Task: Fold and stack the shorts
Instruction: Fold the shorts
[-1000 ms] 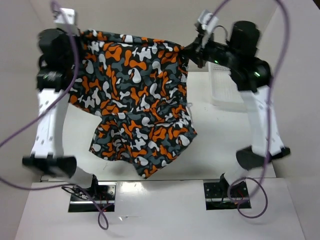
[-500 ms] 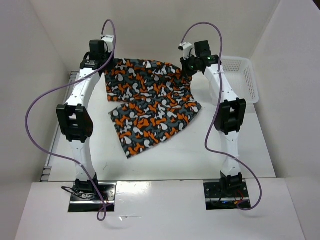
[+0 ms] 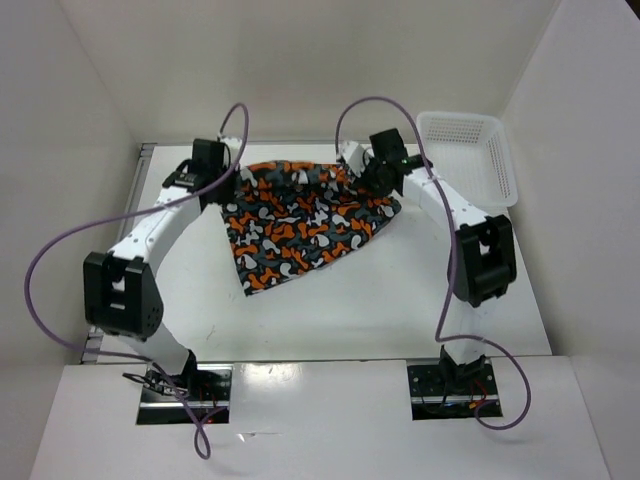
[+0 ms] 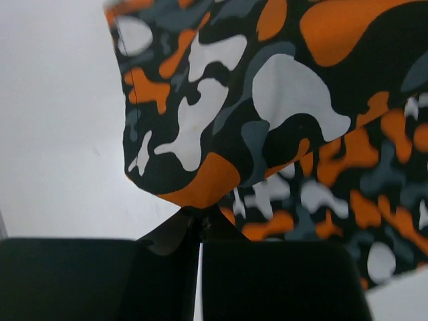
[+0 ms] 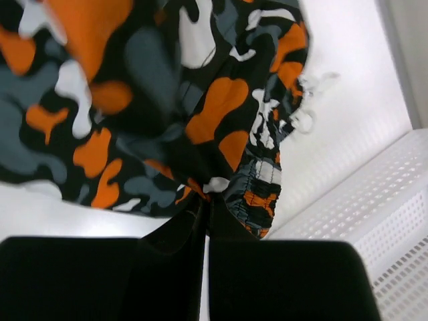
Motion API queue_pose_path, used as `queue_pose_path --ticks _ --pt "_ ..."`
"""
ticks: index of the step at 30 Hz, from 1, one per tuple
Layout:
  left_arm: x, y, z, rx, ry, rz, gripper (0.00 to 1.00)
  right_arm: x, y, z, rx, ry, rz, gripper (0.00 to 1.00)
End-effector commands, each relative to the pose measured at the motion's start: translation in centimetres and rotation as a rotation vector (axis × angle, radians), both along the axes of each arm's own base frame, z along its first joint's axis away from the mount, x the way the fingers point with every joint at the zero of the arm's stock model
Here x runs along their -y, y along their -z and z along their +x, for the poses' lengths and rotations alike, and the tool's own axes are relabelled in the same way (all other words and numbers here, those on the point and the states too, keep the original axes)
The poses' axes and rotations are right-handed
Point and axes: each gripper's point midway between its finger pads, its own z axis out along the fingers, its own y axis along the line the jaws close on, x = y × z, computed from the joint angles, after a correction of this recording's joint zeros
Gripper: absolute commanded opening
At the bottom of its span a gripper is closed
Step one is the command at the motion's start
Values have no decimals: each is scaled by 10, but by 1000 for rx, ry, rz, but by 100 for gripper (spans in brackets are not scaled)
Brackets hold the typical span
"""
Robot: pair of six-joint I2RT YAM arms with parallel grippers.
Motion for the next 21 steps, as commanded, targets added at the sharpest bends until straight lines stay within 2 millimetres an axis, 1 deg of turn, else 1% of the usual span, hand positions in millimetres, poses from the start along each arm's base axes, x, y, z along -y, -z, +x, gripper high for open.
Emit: queue_pose_path --ticks 1,2,3,4,5,6,7,8,9,10,11,12,13,14,15,17,18,19,20,21 --pt "-8 13 -58 -101 -2 36 0 28 -18 -11 153 -77 -173 0" --pt "-8 20 -81 -136 10 43 0 38 -21 -16 157 -70 -180 0" --pt "-5 21 -92 -148 21 46 0 43 -18 -21 148 -76 -186 0" --pt "-6 23 -103 -167 28 42 0 51 -1 -30 111 -81 -206 0" --pt "-3 28 -118 -206 45 51 0 52 1 -33 114 -91 -215 0" --pt "5 26 -131 -213 79 46 0 55 13 -41 92 -101 -227 0" --pt "6 42 -153 -289 99 56 0 54 15 -45 90 -112 -241 0" --pt "11 49 -164 -321 124 54 0 55 18 -46 90 -112 -241 0" --pt "20 56 -177 -351 164 68 0 56 27 -51 68 -115 -247 0" --pt "25 64 -188 -389 192 72 2 59 27 -51 69 -105 -259 0" --pt "25 75 -202 -442 207 88 2 63 32 -54 58 -105 -283 0" --pt "35 78 -208 -455 247 79 2 64 37 -56 54 -114 -291 0" --pt "36 84 -214 -483 257 88 2 66 32 -55 66 -105 -298 0" --pt "38 90 -222 -513 275 85 2 68 34 -59 62 -113 -306 0" --pt "40 93 -226 -521 287 91 4 69 35 -63 59 -114 -307 0" --pt "48 90 -232 -523 326 91 4 68 24 -66 85 -109 -314 0" --pt "49 91 -237 -540 331 86 4 69 26 -69 80 -103 -310 0" --pt "54 82 -235 -531 347 79 5 66 25 -74 83 -106 -303 0" --pt "57 77 -235 -533 356 66 8 66 25 -74 83 -106 -303 0" --pt "63 73 -240 -550 381 30 9 66 31 -81 68 -112 -314 0"
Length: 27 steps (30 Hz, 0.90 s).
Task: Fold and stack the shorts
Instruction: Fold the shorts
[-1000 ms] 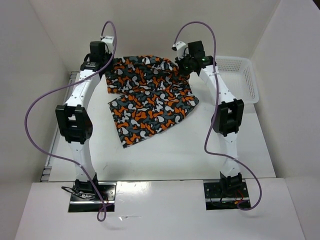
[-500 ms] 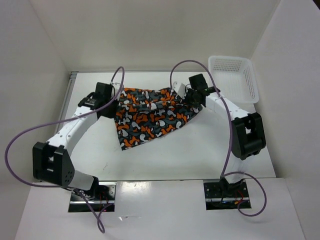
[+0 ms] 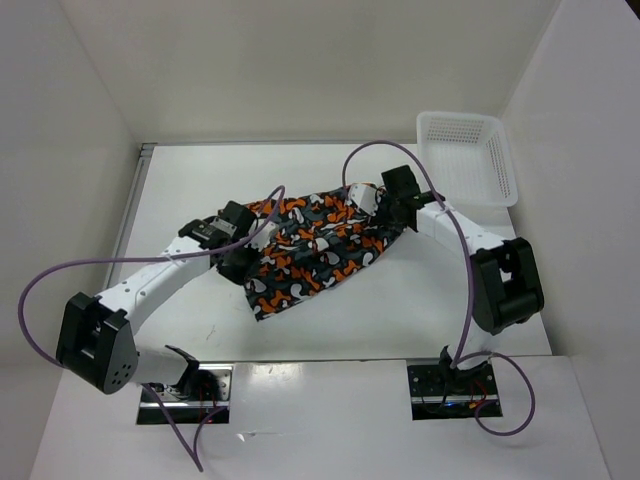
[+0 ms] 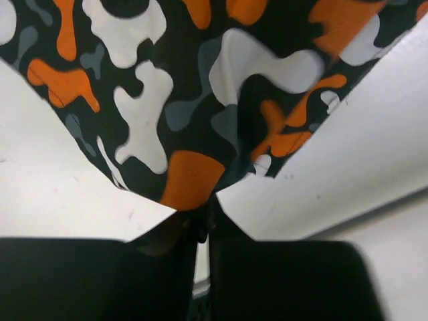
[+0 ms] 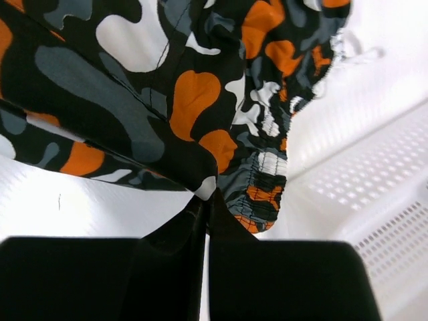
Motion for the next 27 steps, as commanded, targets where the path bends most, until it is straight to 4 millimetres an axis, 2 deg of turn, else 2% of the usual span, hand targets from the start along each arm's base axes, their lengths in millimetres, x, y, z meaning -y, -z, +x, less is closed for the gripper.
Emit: queue_pose_path --ticks 1,2,3,5,6,7,8,10,11,13,14,15,16,17,18,19,20,21,23,24,25,26,27 --pt "7 -15 -28 -105 52 -21 18 13 -20 0 90 36 -48 0" --pt "10 -15 -35 -133 69 -30 27 13 -11 -5 77 32 -61 5" --pt "13 -12 -53 -202 91 -48 36 16 -8 -7 71 37 -72 24" --pt "14 -8 -76 -293 111 -59 48 16 -14 -9 79 47 -61 45" --pt "11 -10 -89 -352 111 -57 50 15 -16 -12 75 51 -45 53" --pt "14 -12 -98 -390 116 -78 53 11 -23 -15 64 35 -27 57" --pt "12 -13 -105 -414 116 -81 55 8 -48 -14 101 34 27 61" --pt "12 -15 -109 -422 118 -90 56 -8 -69 -27 78 -46 152 70" --pt "13 -15 -105 -408 111 -99 56 -11 -97 -31 140 -70 205 74" --pt "23 -17 -75 -308 100 -148 56 -35 -121 -37 189 -149 304 75" --pt "27 -18 -60 -261 93 -170 56 -44 -121 -38 190 -155 322 75" --pt "36 -21 -26 -142 86 -211 56 -54 -119 -40 176 -139 358 75" --pt "41 -16 -10 -104 84 -210 57 -71 -112 -43 143 -160 382 71" --pt "42 -12 5 -60 77 -198 58 -80 -113 -36 143 -149 409 68" --pt "50 -5 27 -15 76 -203 58 -87 -82 -31 57 -73 419 63" --pt "54 2 33 -7 81 -191 58 -87 -71 -22 47 -15 402 57" --pt "58 3 48 27 79 -194 58 -86 -58 -15 33 31 399 41" --pt "61 19 48 -6 83 -168 58 -85 -36 -10 -2 81 381 35" --pt "62 30 50 -20 84 -146 58 -71 -7 -11 -35 166 319 23" --pt "56 44 49 -33 72 -110 58 -66 6 -14 -56 192 297 23" --pt "49 56 41 -53 65 -85 58 -62 27 -21 -107 235 274 22" --pt "46 63 36 -60 69 -67 58 -55 33 -19 -120 268 276 22" --pt "40 69 37 -42 57 -39 58 -52 45 -26 -157 287 263 22"
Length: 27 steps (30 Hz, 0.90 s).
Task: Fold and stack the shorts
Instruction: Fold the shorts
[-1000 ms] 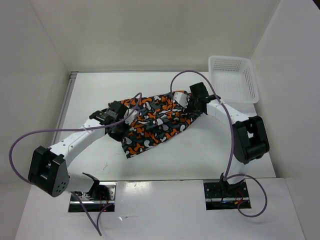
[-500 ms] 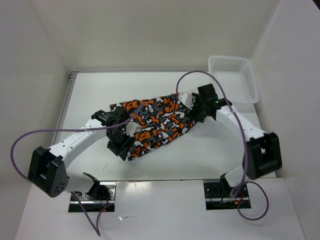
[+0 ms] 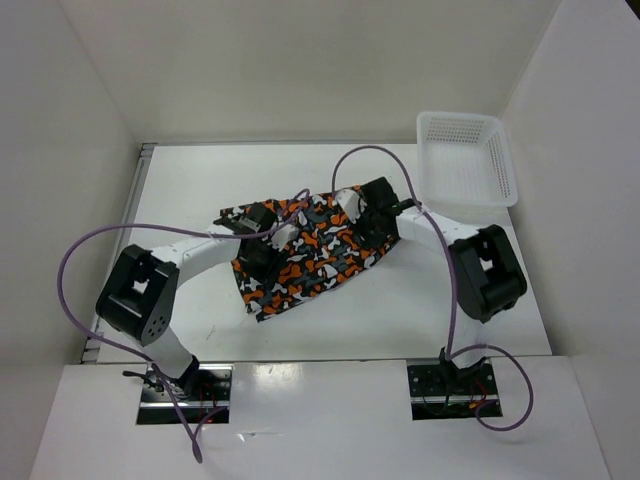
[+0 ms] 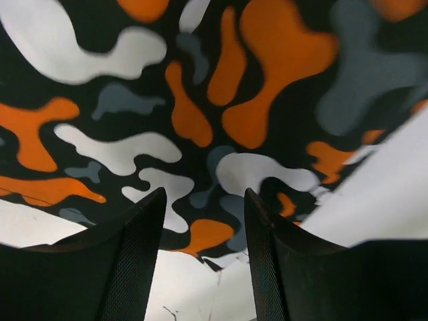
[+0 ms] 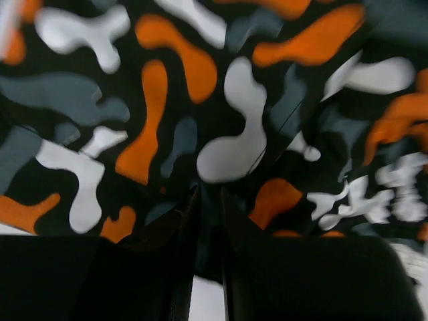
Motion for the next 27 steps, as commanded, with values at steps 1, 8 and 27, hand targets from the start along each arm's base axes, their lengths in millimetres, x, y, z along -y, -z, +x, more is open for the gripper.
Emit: queue_pose_path --ticks 1,8,27 --pt "-13 17 4 63 -16 70 58 21 17 -6 -64 177 3 22" --pt "-69 57 -12 106 -94 281 56 19 26 -28 -171 296 77 24" --pt "-121 33 26 92 -335 225 56 62 3 -26 -343 986 447 82"
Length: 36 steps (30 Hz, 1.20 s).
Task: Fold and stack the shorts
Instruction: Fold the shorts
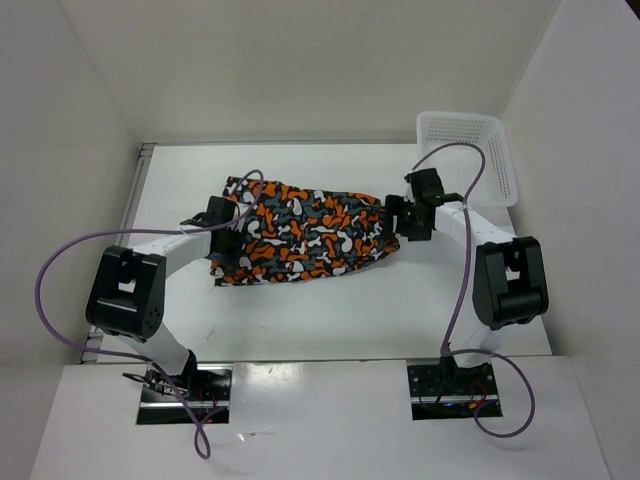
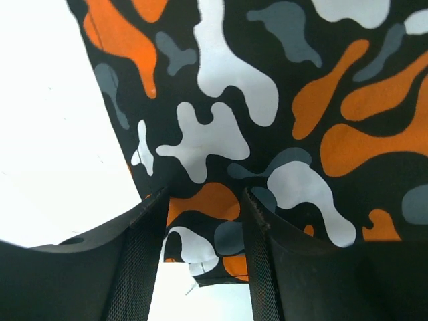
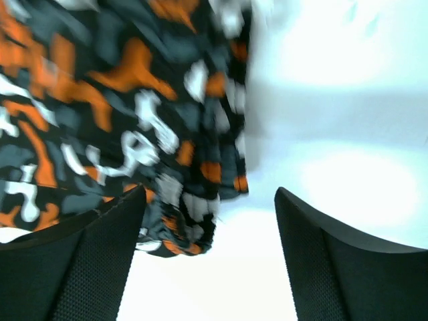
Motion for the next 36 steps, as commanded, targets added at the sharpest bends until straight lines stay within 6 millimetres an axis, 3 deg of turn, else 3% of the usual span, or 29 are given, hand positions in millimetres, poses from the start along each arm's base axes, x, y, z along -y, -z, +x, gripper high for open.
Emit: queue_pose_path --ticks 1,6,9,12,14,18,19,21,22,24,26,27,29,31,32,33,34,36 --pt "-1 16 -44 -154 44 21 56 -8 22 -19 -77 56 35 84" --pt "-1 12 -44 -156 44 21 56 -14 39 -4 -67 21 41 85" --pt "-1 12 -44 -156 44 21 56 -17 50 -5 -101 44 60 85" --pt "-1 12 -44 -156 44 21 56 -19 65 -2 -122 73 72 79" --pt "-2 10 -41 -145 40 29 56 -22 69 1 -131 78 88 69" --pt "-2 9 -41 -145 40 29 57 -22 69 1 -131 78 88 29" --pt "-2 9 -41 -145 40 29 57 -22 69 1 -131 78 88 24" --pt "-2 2 -38 -136 40 27 57 -21 56 6 -91 40 75 18" --pt "8 -13 -26 -108 57 -18 57 -24 48 9 -75 18 81 14" --pt "19 -41 -21 -90 81 -72 58 -25 23 17 -14 -40 73 7" --pt "34 -75 -7 -34 113 -140 60 -20 7 20 12 -52 42 3" --pt "38 -88 -1 1 122 -158 62 -13 -10 28 64 -54 -2 1" --pt "44 -94 -2 6 141 -193 66 -1 -24 30 91 -55 -76 0" --pt "41 -90 3 26 129 -217 71 20 -51 38 165 -43 -194 0" --pt "36 -82 3 13 115 -215 71 28 -59 37 176 -32 -233 0" --pt "36 -71 0 -6 113 -213 71 34 -83 43 240 -33 -269 0" --pt "37 -58 -2 -29 115 -220 74 42 -94 44 262 -24 -310 0" --pt "45 -50 -3 -51 135 -239 75 50 -132 52 355 -23 -363 0"
